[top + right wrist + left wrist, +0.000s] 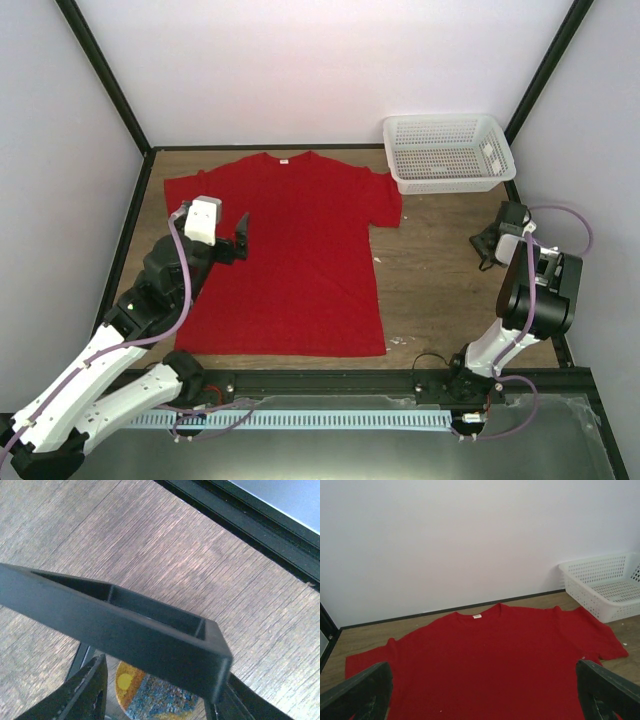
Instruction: Pin the brooch onto the clothing
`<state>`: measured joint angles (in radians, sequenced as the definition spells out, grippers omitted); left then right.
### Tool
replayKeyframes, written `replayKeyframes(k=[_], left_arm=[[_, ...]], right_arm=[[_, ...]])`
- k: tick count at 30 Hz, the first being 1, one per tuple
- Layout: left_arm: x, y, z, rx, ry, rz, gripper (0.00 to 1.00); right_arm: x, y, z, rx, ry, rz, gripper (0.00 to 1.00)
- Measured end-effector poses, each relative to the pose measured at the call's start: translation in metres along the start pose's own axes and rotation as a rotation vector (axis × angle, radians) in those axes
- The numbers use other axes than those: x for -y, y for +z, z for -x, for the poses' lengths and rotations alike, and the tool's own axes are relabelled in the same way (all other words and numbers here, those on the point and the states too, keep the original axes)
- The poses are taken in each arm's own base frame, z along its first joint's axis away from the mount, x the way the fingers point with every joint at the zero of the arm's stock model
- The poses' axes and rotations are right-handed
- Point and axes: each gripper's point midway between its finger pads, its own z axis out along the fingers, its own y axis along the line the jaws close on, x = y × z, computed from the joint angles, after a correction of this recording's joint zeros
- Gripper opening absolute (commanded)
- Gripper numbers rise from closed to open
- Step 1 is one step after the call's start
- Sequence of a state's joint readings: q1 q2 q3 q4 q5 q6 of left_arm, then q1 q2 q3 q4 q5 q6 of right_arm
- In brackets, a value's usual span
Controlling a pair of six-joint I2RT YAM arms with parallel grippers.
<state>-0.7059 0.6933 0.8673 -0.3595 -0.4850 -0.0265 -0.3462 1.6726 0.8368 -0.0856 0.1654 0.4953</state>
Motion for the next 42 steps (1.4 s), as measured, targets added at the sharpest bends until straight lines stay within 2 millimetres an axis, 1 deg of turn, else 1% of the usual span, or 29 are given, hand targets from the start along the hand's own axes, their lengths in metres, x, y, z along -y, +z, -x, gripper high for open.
replayKeyframes(k=[2, 4, 12, 19, 21, 24, 26, 31, 36, 42], left_arm=[[0.0, 0.0, 0.0, 0.0, 0.0, 0.0, 1.0], [0.0, 0.0, 0.0, 0.0, 0.001, -0.001, 1.0], [0.0, 0.0, 0.0, 0.0, 0.0, -0.001, 1.0], [0.0, 0.0, 0.0, 0.001, 0.0, -0.001, 1.0], [0.0, 0.0, 0.0, 0.001, 0.0, -0.001, 1.0], [0.0, 0.0, 0.001, 0.002, -0.001, -0.001, 1.0], [0.0, 0.0, 0.001, 0.003, -0.001, -0.001, 1.0], [0.0, 0.0, 0.001, 0.006, -0.003, -0.001, 1.0], [0.0, 0.0, 0.001, 0.006, -0.003, -0.002, 1.0], [0.001, 0.0, 0.001, 0.006, -0.003, -0.005, 1.0]], right_arm=[[0.0, 0.0, 0.0, -0.001, 0.0, 0.0, 0.58], [0.001, 0.0, 0.0, 0.001, 0.002, -0.001, 0.61], [0.004, 0.002, 0.001, -0.002, 0.011, -0.004, 0.61], [0.007, 0.009, -0.006, -0.028, 0.011, -0.009, 0.6], [0.007, 0.01, -0.005, -0.023, 0.012, -0.007, 0.61], [0.006, 0.01, -0.004, -0.021, 0.014, -0.003, 0.58], [0.006, 0.011, -0.004, -0.02, 0.015, -0.001, 0.5], [0.006, 0.011, -0.004, -0.025, 0.02, 0.004, 0.44], [0.006, 0.011, -0.005, -0.026, 0.021, 0.005, 0.4], [0.006, 0.01, -0.005, -0.025, 0.029, 0.005, 0.39]])
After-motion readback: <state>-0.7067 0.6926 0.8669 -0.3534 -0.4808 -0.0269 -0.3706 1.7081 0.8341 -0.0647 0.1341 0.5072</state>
